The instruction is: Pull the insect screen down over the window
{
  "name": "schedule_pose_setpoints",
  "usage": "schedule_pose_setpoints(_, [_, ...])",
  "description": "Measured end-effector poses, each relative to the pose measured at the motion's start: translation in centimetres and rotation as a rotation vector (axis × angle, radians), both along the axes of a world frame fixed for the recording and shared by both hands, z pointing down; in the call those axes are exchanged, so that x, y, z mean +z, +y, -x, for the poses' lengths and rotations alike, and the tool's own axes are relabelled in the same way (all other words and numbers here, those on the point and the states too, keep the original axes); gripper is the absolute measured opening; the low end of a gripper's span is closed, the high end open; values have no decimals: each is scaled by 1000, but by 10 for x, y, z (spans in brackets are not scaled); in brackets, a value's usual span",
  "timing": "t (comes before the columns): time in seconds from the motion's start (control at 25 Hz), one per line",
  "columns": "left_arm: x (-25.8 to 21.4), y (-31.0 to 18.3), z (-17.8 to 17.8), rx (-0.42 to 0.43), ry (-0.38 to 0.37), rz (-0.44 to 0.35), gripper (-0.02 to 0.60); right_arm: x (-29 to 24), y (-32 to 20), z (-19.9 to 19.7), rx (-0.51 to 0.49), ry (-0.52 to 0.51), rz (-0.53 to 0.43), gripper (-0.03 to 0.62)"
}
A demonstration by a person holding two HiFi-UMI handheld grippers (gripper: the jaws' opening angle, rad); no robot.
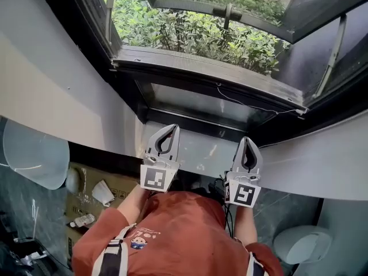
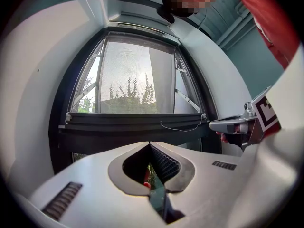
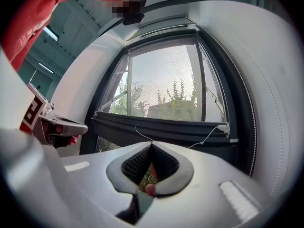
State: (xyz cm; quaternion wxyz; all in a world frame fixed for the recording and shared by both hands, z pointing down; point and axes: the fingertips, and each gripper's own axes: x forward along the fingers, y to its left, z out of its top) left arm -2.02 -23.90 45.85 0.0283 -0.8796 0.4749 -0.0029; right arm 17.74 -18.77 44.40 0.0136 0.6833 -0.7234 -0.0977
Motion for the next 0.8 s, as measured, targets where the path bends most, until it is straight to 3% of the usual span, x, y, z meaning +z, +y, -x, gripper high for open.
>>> schedule_pose_setpoints(0.8, [-1,0,-1,-7,2,-4,6,-1,1,-1,-1,9,-1,11])
